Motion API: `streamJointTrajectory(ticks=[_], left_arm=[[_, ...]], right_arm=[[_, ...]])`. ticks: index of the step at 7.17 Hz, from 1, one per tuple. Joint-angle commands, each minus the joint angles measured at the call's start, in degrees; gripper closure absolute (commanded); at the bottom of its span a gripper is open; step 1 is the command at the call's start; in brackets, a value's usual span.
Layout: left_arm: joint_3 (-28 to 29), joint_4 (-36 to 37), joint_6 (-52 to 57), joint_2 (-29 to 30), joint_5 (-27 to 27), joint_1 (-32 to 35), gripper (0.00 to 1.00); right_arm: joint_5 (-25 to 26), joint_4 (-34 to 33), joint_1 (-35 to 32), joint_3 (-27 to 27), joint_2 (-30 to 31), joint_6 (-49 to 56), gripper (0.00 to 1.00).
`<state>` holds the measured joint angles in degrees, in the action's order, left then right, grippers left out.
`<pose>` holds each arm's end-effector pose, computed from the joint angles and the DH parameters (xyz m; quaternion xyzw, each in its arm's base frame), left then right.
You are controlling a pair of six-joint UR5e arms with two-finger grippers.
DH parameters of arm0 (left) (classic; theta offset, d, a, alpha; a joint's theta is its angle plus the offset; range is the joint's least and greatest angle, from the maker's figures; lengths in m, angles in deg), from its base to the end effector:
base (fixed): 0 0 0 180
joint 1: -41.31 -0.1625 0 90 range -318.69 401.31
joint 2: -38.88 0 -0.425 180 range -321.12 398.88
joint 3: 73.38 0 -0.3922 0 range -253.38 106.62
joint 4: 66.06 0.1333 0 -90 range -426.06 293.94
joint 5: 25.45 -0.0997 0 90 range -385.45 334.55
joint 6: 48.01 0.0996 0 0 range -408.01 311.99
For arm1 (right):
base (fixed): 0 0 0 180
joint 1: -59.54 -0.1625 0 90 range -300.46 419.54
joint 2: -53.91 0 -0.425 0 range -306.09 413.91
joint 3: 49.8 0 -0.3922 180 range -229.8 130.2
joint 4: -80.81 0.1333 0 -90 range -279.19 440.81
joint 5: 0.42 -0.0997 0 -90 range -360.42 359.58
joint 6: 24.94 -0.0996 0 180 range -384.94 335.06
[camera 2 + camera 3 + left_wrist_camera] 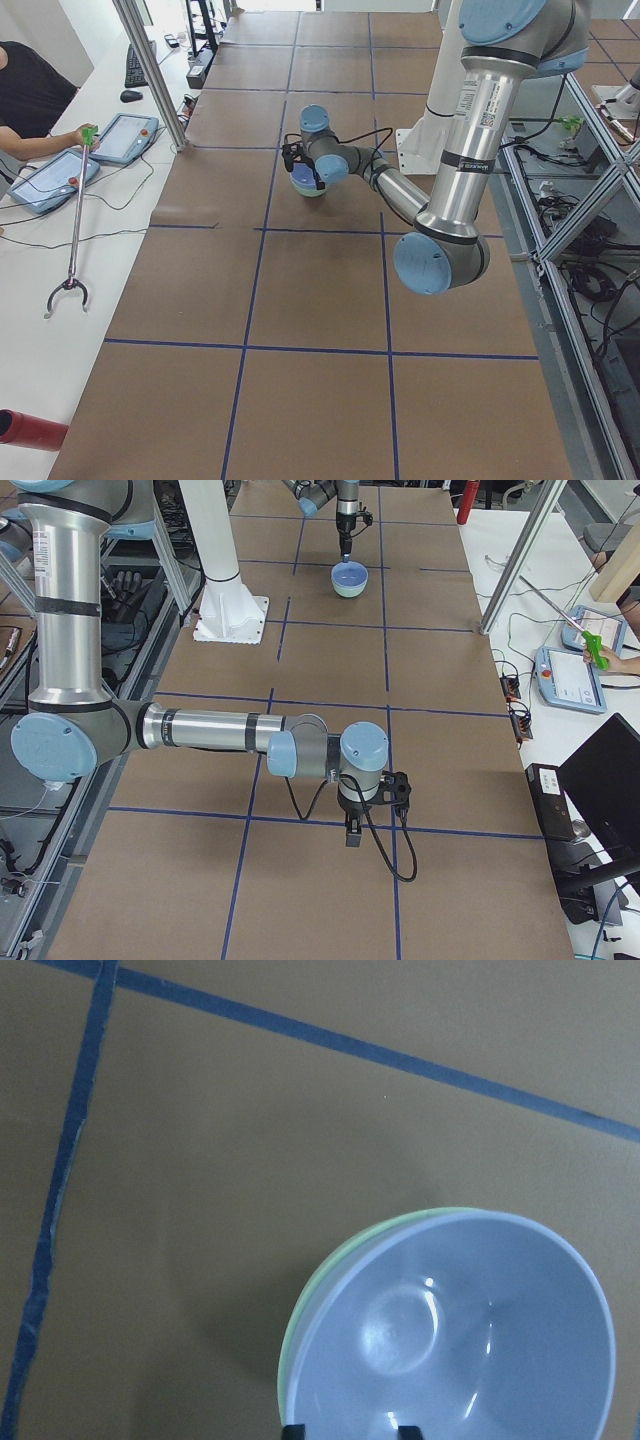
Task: Stack blue bowl on green bowl
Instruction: 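Lower the blue bowl into the green bowl and open the left gripper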
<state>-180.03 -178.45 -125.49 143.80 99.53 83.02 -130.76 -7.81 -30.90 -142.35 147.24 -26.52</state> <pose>0.3735 -0.4350 0.3352 -0.0412 0.5072 -0.0822 0.8569 0.0724 -0.4674 0.6670 0.0015 -0.3448 0.0147 0.9385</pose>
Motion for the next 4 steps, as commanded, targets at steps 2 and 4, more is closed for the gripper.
streamJointTrajectory(ticks=[2,4], left_arm=[[-3.7,0.9,0.3,-0.1,-0.1,1.8,0.0],[-5.1,4.3,12.8,-0.2,0.0,10.5,0.0]], right_arm=[[0.0,0.0,0.0,0.0,0.0,0.0,0.0],[-0.1,0.0,0.0,0.0,0.0,0.0,0.0]])
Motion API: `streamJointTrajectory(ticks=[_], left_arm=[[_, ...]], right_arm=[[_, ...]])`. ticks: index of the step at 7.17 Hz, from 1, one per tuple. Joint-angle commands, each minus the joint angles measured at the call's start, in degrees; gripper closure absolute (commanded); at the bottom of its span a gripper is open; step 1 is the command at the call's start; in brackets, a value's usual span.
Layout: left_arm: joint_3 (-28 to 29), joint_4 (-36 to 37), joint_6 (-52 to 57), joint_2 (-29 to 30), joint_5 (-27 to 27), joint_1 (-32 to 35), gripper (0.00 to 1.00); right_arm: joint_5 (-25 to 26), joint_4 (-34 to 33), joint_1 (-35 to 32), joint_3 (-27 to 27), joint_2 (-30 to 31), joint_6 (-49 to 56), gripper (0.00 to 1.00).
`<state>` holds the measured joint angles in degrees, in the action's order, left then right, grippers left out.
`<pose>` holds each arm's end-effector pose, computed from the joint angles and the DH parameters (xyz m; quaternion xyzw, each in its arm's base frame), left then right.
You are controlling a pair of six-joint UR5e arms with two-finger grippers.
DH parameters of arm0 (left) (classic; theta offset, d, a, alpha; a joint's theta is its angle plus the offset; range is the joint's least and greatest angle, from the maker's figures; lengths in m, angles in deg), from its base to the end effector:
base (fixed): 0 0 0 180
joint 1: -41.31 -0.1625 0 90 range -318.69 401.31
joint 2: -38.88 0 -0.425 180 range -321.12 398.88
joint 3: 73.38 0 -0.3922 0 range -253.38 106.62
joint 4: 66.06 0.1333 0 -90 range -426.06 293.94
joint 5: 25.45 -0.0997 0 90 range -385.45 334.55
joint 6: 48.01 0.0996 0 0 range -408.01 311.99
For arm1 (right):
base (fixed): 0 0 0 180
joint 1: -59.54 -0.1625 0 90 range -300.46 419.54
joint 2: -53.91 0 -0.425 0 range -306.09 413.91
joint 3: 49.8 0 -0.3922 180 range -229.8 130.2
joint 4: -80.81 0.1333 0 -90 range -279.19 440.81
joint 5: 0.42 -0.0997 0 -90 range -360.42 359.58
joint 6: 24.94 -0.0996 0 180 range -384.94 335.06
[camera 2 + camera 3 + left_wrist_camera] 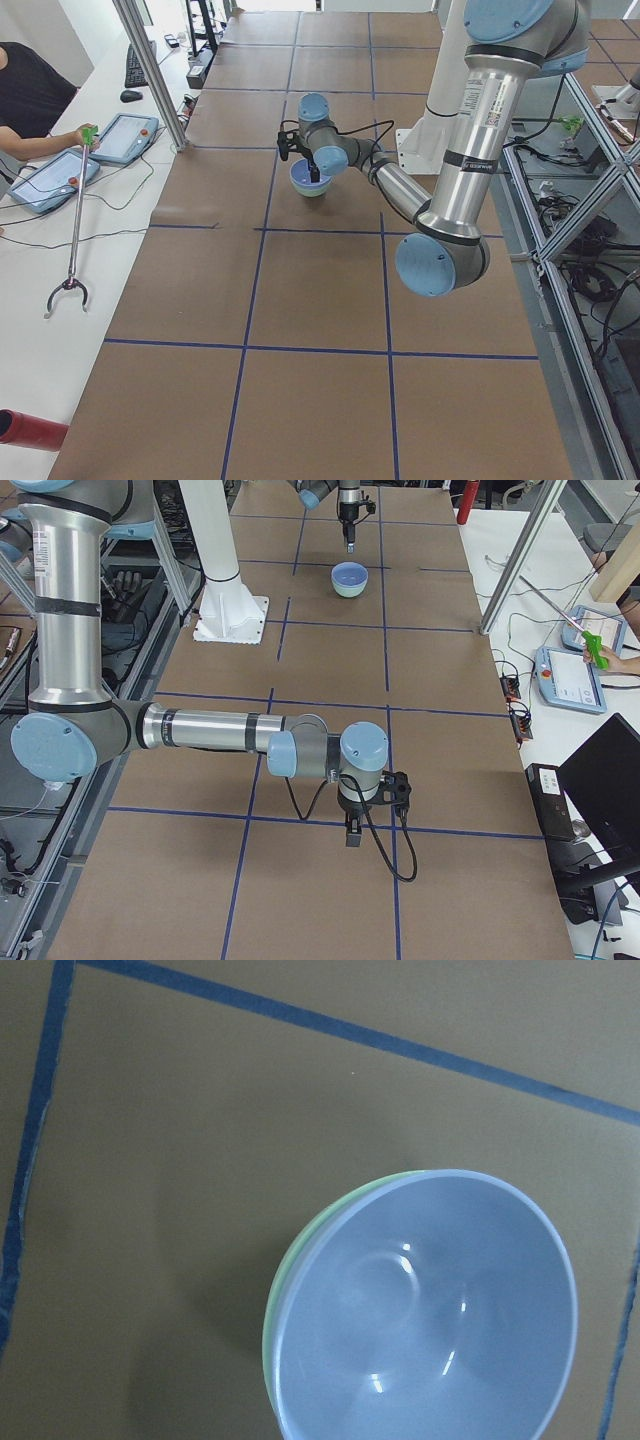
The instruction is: Stack blue bowl on green bowl
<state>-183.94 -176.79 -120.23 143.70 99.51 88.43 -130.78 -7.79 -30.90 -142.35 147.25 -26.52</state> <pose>0.3196 -0.4562 0.3090 0.0170 0.5208 -0.0765 0.8501 0.0724 -0.4674 0.6670 0.0016 -0.3450 0.0147 0.9385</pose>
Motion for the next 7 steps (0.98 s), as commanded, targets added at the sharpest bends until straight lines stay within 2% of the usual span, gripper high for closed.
streamJointTrajectory(ticks=[1,2,5,6,7], left_arm=[[-2.4,9.9,17.5,0.5,0.0,8.3,0.0],[-2.9,15.0,26.4,0.9,0.0,12.1,0.0],[-1.9,19.2,53.2,-4.2,0.2,23.4,0.0],[-1.3,20.5,60.9,-7.8,2.3,28.8,0.0],[1.6,19.9,67.4,-11.2,7.3,34.2,0.0]], right_arm=[[0.0,0.0,0.0,0.0,0.0,0.0,0.0],[0.0,-0.1,0.0,0.0,0.0,0.0,0.0],[0.0,0.0,0.0,0.0,0.0,0.0,0.0],[-0.1,0.0,0.0,0.0,0.0,0.0,0.0],[0.0,0.0,0.0,0.0,0.0,0.0,0.0]])
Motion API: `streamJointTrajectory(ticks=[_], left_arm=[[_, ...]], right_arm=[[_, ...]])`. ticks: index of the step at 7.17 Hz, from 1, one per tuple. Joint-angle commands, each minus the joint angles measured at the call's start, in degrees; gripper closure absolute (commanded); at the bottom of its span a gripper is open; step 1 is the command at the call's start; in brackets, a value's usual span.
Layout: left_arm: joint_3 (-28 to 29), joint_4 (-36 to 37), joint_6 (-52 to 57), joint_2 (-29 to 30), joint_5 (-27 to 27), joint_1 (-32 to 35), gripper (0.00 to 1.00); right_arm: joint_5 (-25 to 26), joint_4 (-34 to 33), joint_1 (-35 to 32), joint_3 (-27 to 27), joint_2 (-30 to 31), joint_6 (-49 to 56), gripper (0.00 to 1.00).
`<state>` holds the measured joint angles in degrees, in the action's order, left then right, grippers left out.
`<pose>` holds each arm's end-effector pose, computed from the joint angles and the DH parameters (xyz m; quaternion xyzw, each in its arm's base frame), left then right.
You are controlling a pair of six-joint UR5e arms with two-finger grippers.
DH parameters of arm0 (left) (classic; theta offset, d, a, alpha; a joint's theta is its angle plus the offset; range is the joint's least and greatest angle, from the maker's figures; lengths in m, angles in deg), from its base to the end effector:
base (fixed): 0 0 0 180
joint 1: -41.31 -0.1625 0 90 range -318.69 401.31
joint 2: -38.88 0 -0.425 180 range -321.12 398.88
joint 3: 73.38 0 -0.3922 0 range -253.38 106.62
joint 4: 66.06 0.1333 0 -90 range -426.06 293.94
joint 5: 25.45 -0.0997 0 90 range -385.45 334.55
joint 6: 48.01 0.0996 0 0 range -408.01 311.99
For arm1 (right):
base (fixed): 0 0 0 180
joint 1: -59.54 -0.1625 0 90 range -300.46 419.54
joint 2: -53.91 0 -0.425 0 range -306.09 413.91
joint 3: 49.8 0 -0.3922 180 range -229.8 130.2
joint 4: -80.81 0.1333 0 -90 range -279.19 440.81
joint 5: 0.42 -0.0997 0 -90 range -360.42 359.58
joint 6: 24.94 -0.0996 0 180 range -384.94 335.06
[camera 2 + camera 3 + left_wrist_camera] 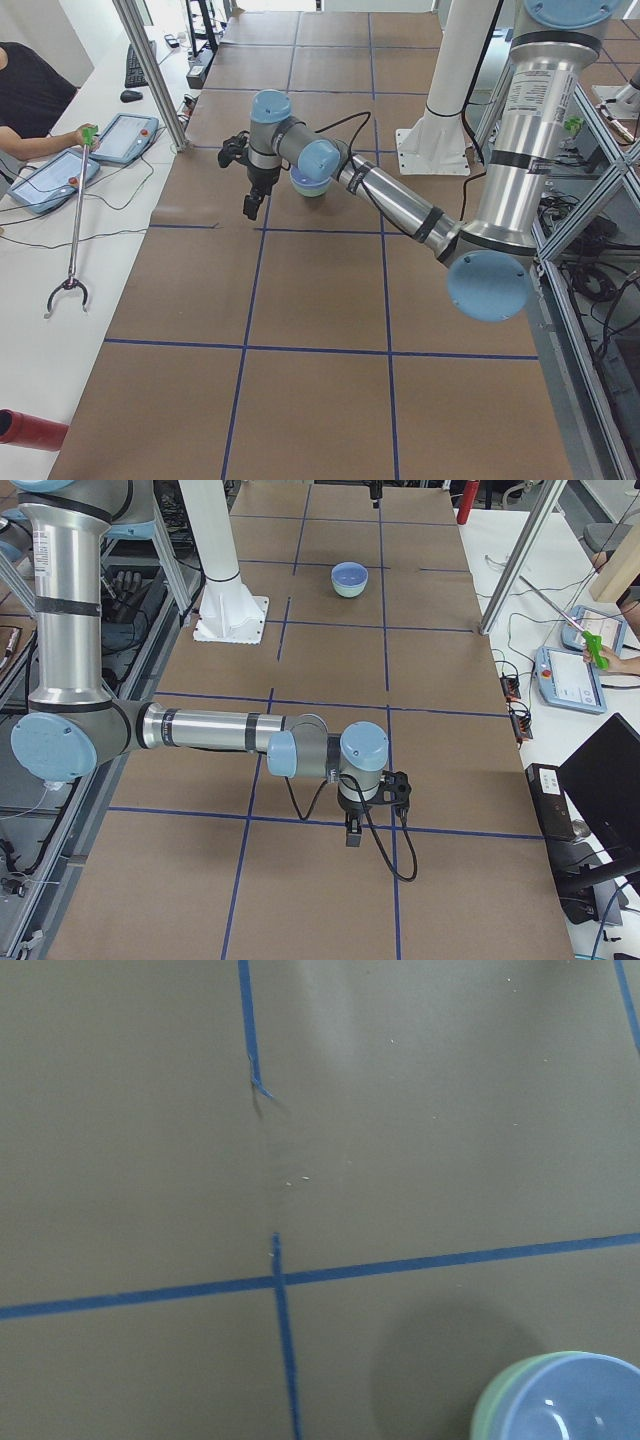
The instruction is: Stack blue bowl on green bowl
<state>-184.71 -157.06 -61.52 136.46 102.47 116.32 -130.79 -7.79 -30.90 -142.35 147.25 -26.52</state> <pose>0.0662 -0.5258 0.4126 0.1593 0.3643 0.0956 0.9126 0.0724 -0.4674 0.6670 0.0016 -0.3451 0.0147 0.9385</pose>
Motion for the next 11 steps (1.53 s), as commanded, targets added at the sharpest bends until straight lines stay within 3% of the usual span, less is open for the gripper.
streamJointTrajectory(ticks=[1,3,7,11], left_arm=[[6.9,0.2,16.2,-6.0,5.2,10.8,0.0],[16.8,0.0,21.2,-7.2,5.3,13.3,0.0],[19.1,0.2,20.8,-10.8,5.3,15.3,0.0],[19.0,0.2,20.5,-10.8,5.3,15.3,0.0]], right_arm=[[0.0,-0.1,0.0,0.0,0.0,0.0,0.0],[0.0,0.0,0.0,0.0,0.0,0.0,0.0],[0.0,0.0,0.0,0.0,0.0,0.0,0.0],[0.0,-0.1,0.0,0.0,0.0,0.0,0.0]])
